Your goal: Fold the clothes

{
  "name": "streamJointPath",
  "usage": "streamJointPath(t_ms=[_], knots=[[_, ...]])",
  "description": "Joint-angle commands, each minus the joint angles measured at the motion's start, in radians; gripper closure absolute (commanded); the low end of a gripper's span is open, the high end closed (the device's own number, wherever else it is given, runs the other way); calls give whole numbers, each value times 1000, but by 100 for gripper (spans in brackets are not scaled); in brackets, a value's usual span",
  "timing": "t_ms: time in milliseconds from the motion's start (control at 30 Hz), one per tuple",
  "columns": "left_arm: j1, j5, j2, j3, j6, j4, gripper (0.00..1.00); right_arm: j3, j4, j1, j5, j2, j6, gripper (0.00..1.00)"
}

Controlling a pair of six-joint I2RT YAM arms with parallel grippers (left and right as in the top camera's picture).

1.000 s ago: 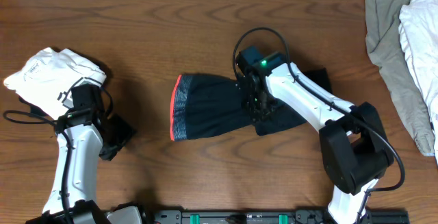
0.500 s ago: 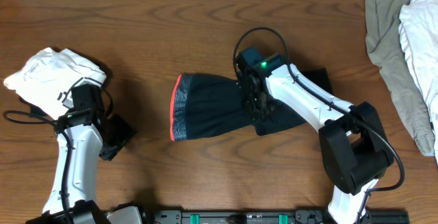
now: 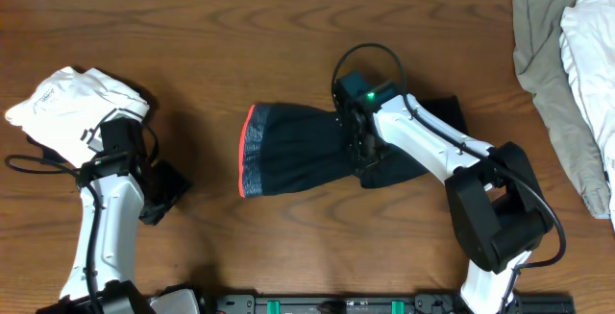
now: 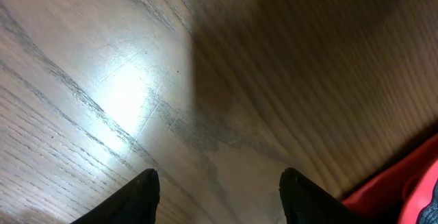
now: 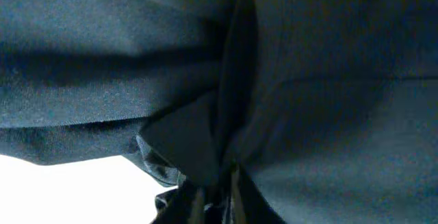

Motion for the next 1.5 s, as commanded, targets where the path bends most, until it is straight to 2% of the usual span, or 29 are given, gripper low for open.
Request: streamJointPath(t_ms=[0, 567, 933, 1167, 1467], knots=[[2, -2, -9, 24, 21, -6, 41, -3, 4, 2, 33, -11, 62, 99], [2, -2, -9, 24, 21, -6, 41, 35, 53, -61, 122, -199, 150, 99], [2, -2, -9, 24, 21, -6, 41, 35, 79, -85, 110, -200, 148, 99], [2, -2, -9, 24, 21, -6, 41, 35, 182, -84, 21, -200, 150, 98], [2, -2, -9, 24, 21, -5, 41, 35, 222, -82, -21, -193, 150, 92]])
